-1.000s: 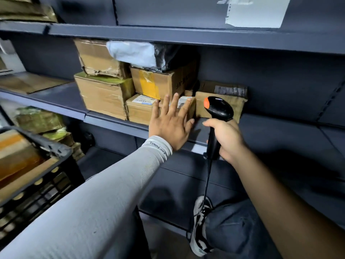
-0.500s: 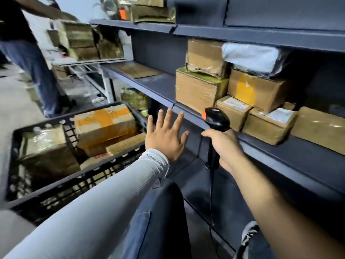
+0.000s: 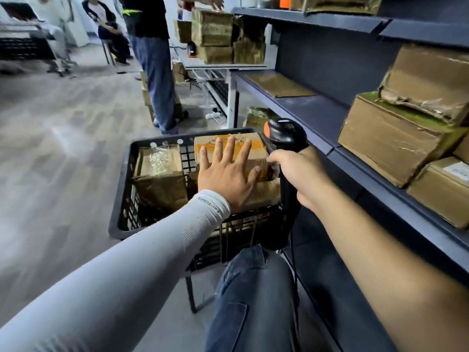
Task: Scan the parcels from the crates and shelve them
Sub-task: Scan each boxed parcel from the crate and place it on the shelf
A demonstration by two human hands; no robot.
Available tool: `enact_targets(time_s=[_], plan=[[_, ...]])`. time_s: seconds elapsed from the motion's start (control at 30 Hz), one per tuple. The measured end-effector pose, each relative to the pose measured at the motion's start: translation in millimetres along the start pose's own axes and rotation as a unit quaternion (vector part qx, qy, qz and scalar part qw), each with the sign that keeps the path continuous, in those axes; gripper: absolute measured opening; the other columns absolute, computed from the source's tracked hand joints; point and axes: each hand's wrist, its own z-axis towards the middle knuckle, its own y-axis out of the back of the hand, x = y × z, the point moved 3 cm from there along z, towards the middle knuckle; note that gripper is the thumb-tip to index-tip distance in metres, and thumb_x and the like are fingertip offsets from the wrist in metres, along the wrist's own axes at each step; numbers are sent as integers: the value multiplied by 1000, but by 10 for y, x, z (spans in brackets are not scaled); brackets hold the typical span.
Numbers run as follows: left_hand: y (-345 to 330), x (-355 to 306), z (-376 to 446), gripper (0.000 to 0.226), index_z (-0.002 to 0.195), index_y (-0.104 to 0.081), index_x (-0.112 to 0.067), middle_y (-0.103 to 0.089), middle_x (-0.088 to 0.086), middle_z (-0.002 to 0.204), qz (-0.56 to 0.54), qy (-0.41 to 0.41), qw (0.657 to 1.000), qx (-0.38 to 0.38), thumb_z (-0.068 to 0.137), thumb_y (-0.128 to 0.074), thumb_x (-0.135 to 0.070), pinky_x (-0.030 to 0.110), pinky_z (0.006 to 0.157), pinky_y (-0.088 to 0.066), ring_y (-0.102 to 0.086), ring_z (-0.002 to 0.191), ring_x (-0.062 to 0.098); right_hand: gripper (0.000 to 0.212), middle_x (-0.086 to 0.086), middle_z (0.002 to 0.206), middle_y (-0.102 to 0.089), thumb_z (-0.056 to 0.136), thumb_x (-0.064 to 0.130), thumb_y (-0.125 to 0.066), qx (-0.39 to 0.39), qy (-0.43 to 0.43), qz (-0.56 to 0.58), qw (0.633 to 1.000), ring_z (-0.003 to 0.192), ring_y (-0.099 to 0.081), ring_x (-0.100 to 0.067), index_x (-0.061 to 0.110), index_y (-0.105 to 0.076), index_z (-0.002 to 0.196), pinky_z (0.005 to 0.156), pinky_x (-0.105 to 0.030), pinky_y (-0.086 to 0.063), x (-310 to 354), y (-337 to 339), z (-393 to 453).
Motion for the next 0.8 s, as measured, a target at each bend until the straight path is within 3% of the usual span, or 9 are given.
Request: enact_targets(time_s=[0.07, 0.17, 0.27, 0.33, 0.47, 0.57, 0.63, 0.73, 0.8], plan=[[-4, 276, 12, 73, 165, 4, -39, 4, 3, 175, 10, 27, 1000, 8, 102, -12, -71, 58, 127, 6, 7, 161, 30, 40, -1, 97, -75, 61, 30, -75, 25, -1, -14, 1000, 97, -71, -28, 15, -73, 98, 89, -50, -60, 103, -294, 98], [-8, 691, 33, 73, 164, 5, -41, 6, 4, 175, 29, 68, 997, 28, 101, -15, -72, 59, 126, 6, 9, 160, 31, 20, 1, 83, -67, 72, 23, -76, 70, 3, -19, 997, 86, -65, -23, 13, -69, 87, 79, -42, -55, 233, -768, 245], [-18, 1088, 55, 73, 163, 4, -46, 5, 4, 175, 54, 100, 992, 48, 100, -20, -72, 61, 126, 6, 9, 160, 32, 12, 0, 75, -60, 77, 17, -74, 115, 9, -18, 993, 75, -58, -24, 11, -66, 83, 70, -37, -49, 336, -1272, 348], [-27, 1320, 72, 77, 164, 2, -45, 5, 4, 175, 61, 123, 988, 67, 98, -26, -75, 61, 126, 7, 9, 160, 31, 12, -1, 70, -60, 78, 14, -74, 142, 2, -28, 990, 73, -61, -27, 11, -62, 75, 70, -38, -53, 342, -1569, 422], [-98, 1696, 112, 92, 163, 7, -45, 8, 5, 174, 83, 152, 979, 107, 91, -33, -85, 61, 124, 9, 10, 160, 30, 12, -7, 88, -63, 86, 14, -69, 194, -36, -52, 979, 86, -65, -29, 10, -59, 88, 81, -41, -57, 248, -2009, 562], [-222, 1872, 165, 97, 162, 8, -47, 12, 3, 174, 99, 158, 973, 135, 87, -37, -89, 63, 122, 11, 10, 160, 32, 29, -8, 91, -64, 86, 15, -69, 221, -74, -73, 970, 86, -65, -28, 4, -64, 112, 72, -34, -53, 93, -2184, 655], [-315, 1932, 209, 94, 161, 12, -49, 14, 2, 174, 109, 155, 970, 153, 90, -38, -86, 65, 121, 11, 8, 160, 34, 36, -14, 97, -69, 78, 16, -73, 235, -100, -79, 964, 90, -69, -32, 5, -66, 112, 79, -41, -57, -7, -2238, 678], [-428, 1951, 231, 90, 162, 11, -48, 12, 2, 174, 93, 166, 965, 180, 95, -42, -77, 68, 122, 9, 8, 160, 34, 40, -14, 94, -68, 69, 17, -74, 267, -129, -78, 952, 80, -66, -30, 8, -68, 108, 61, -35, -56, -128, -2308, 693], [-481, 1927, 209, 91, 163, 9, -46, 7, 4, 175, 66, 181, 961, 198, 95, -45, -72, 68, 122, 8, 6, 160, 35, 51, -15, 94, -68, 61, 20, -75, 279, -141, -79, 947, 79, -67, -31, 9, -68, 110, 60, -35, -55, -186, -2364, 698]])
